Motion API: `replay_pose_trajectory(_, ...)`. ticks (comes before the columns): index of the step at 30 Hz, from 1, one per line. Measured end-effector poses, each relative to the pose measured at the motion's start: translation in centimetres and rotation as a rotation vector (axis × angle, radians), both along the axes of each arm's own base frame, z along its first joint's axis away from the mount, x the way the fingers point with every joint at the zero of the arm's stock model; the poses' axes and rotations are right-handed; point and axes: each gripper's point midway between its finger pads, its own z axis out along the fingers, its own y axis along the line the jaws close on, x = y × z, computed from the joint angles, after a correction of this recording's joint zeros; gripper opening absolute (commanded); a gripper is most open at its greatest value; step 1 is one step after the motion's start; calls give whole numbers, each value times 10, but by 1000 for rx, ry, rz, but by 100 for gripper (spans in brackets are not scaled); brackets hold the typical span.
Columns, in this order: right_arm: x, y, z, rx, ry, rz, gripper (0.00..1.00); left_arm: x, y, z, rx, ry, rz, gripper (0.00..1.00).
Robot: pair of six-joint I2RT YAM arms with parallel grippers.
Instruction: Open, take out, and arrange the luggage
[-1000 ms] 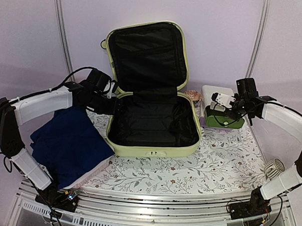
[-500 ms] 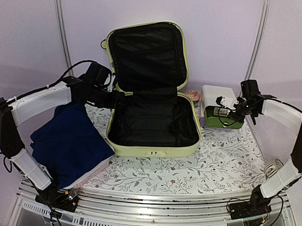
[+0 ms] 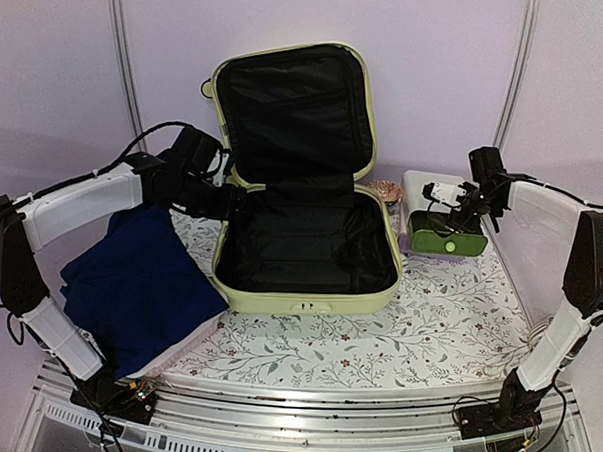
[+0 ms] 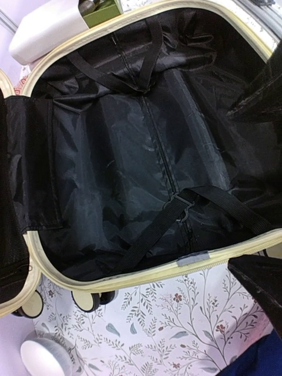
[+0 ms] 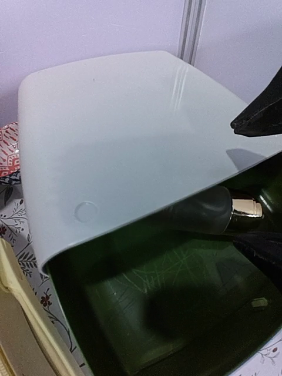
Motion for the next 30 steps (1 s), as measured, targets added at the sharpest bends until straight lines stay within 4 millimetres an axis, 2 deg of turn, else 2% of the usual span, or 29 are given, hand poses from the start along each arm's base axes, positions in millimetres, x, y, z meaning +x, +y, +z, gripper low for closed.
replay_pose_trajectory(8,2,-1,13,14,-8,-23,60,0,1,-1,6,1,0,79)
replay_pose_trajectory(11,1,-2,25,45,-20,-61,62,0,1,-1,7,1,0,79)
replay_pose_trajectory(13,-2,-3,38,83,-39,-98,65,0,1,-1,8,1,1,79)
replay_pose_trajectory(16,-7,-2,67,196,-83,-188,73,0,1,-1,8,2,1,79)
replay_pose_trajectory(19,-16,6,100,407,-112,-302,74,0,1,-1,6,2,0,79)
replay_pose_trajectory(22,-26,14,112,584,-104,-387,73,-1,0,0,1,3,-5,79)
replay_pose_trajectory(25,-44,24,97,772,-51,-466,71,-1,-1,0,-3,3,-8,79)
replay_pose_trajectory(30,-109,46,20,1062,158,-571,68,-1,-4,-1,-13,-4,-15,79)
